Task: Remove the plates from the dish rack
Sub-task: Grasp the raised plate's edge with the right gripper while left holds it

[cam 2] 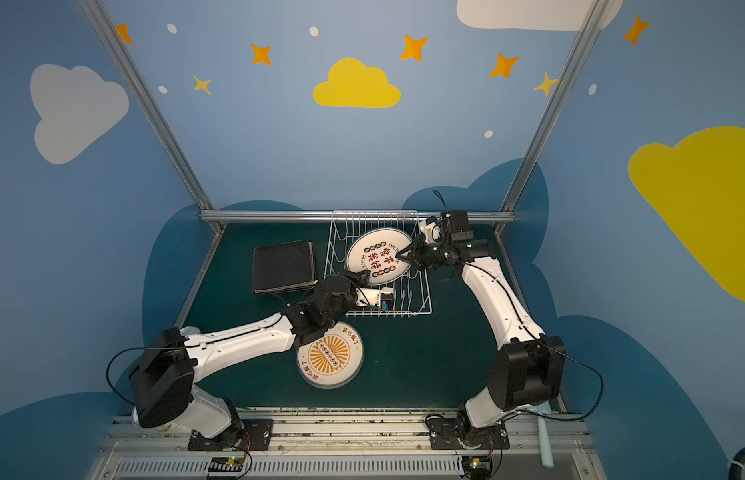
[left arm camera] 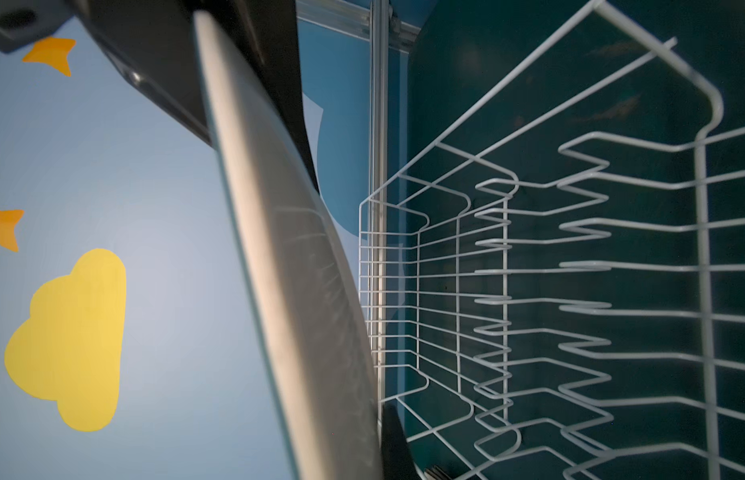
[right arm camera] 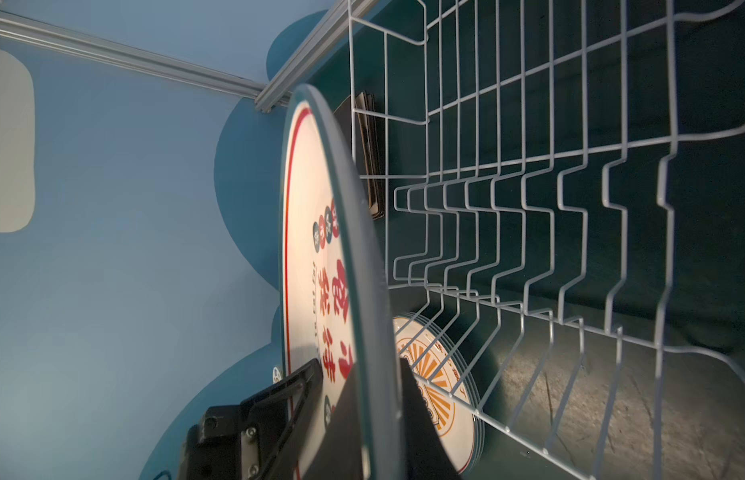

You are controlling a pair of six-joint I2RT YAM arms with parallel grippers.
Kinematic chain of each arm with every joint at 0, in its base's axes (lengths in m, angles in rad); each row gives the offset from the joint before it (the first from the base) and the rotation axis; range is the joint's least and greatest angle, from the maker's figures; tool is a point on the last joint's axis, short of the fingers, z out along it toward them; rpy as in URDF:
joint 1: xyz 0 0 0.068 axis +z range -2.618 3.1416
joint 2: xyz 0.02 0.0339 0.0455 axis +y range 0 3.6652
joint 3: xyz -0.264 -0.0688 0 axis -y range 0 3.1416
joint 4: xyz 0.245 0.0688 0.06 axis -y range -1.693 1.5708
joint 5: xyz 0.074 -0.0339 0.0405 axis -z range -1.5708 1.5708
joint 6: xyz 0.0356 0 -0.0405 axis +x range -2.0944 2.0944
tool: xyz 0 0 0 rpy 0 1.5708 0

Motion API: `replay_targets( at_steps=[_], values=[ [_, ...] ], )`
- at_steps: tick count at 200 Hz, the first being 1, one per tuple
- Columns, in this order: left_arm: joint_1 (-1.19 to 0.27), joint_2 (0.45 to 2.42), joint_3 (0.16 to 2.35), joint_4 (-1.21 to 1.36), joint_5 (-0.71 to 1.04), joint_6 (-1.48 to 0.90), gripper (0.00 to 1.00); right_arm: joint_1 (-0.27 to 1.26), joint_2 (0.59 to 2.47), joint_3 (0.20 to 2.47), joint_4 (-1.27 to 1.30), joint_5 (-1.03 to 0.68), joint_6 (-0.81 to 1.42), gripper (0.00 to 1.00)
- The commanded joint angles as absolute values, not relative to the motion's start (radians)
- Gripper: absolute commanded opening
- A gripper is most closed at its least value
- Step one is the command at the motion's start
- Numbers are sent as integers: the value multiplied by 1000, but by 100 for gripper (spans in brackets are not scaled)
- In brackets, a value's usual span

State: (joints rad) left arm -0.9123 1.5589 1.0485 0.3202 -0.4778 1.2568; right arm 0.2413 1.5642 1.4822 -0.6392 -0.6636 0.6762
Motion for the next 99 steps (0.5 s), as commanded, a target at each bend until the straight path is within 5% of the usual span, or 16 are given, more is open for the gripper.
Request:
replay_targets(
  at_steps=[1,26,42,76,99],
  values=[
    [-915,1567,1060,415,-507,1273,3,250,1563,1501,-648,-725,675,6],
    [-914,1572,1056,425,-518,1263,4,249,1556,1502,-625,-723,669,0],
    [-912,1578,1066,424,-528,1219,14,244,1551,1502,-607,-727,680,0],
    [-905,1555,1067,387,-507,1124,95,240,1518,1462,-493,-719,731,0],
    [-892,1528,1049,355,-481,1076,100,236,1483,1408,-362,-703,789,0]
  ],
)
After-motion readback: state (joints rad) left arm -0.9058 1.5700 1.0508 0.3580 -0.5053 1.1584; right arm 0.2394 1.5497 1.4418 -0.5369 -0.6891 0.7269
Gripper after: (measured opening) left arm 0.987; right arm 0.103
